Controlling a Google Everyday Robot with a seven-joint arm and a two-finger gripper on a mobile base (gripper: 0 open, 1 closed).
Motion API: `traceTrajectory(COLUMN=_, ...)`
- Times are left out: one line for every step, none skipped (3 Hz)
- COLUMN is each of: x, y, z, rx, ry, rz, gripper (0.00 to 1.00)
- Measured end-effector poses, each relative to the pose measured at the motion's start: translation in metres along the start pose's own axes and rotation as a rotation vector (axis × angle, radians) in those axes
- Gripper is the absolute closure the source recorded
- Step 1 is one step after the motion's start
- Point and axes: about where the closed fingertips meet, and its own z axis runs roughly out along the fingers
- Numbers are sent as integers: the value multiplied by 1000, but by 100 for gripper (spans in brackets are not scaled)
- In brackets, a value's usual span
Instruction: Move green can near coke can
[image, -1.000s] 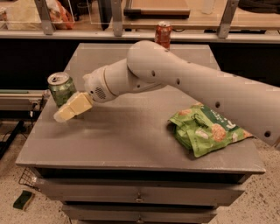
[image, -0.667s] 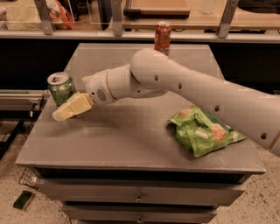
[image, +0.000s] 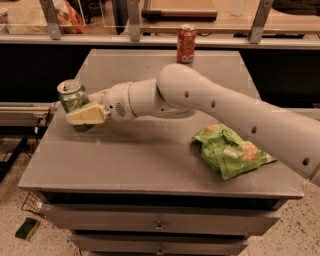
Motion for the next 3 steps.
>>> traceTrajectory(x=-8, y=1, z=-15, rx=27, ry=-33, rz=3, gripper=65)
traceTrajectory(x=-23, y=-3, z=-52, rx=109, ry=-71, rz=-26, gripper=88)
traceTrajectory(x=-43, y=-22, z=-125, rx=284, ry=-91, rz=-61, gripper=100)
